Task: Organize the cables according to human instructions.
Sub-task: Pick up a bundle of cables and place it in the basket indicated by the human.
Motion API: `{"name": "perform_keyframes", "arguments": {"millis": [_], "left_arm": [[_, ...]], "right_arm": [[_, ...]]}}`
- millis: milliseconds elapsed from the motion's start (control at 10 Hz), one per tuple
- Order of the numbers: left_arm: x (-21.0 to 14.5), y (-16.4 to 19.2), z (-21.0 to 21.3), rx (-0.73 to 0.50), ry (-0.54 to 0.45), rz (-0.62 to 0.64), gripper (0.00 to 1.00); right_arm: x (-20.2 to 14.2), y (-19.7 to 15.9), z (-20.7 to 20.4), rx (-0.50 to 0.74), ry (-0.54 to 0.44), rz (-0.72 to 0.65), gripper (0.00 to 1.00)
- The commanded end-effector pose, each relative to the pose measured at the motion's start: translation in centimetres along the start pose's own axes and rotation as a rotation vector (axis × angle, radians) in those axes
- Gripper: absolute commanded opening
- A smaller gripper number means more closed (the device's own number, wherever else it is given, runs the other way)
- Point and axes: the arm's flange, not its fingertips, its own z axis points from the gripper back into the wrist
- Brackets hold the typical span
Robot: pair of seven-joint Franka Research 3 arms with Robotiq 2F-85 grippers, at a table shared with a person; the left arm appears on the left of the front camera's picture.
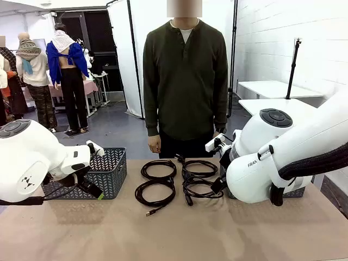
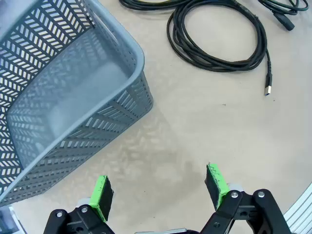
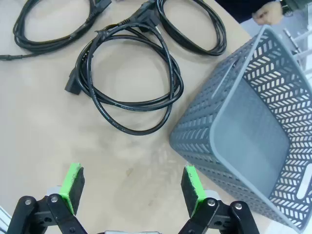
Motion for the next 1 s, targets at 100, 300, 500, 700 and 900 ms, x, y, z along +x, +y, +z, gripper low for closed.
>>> {"name": "perform_keyframes", "arguments": {"millis": [100,300,500,700,900], "left_arm": [[0.27,0.06,-0.09,-0.001,-0.007,0.002,1.00],[0.27,0.06,-0.09,-0.001,-0.007,0.002,1.00],[0.27,0.06,-0.09,-0.001,-0.007,0.002,1.00],[0.27,0.06,-0.09,-0.001,-0.007,0.002,1.00],[0.27,0.06,-0.09,-0.001,-0.007,0.002,1.00]], "right_arm": [[0.00,0.00,0.00,0.000,0.000,0.000,1.00],[0.00,0.00,0.00,0.000,0.000,0.000,1.00],[0.00,0.00,0.00,0.000,0.000,0.000,1.00],[0.00,0.00,0.00,0.000,0.000,0.000,1.00],[0.00,0.00,0.00,0.000,0.000,0.000,1.00]]}}
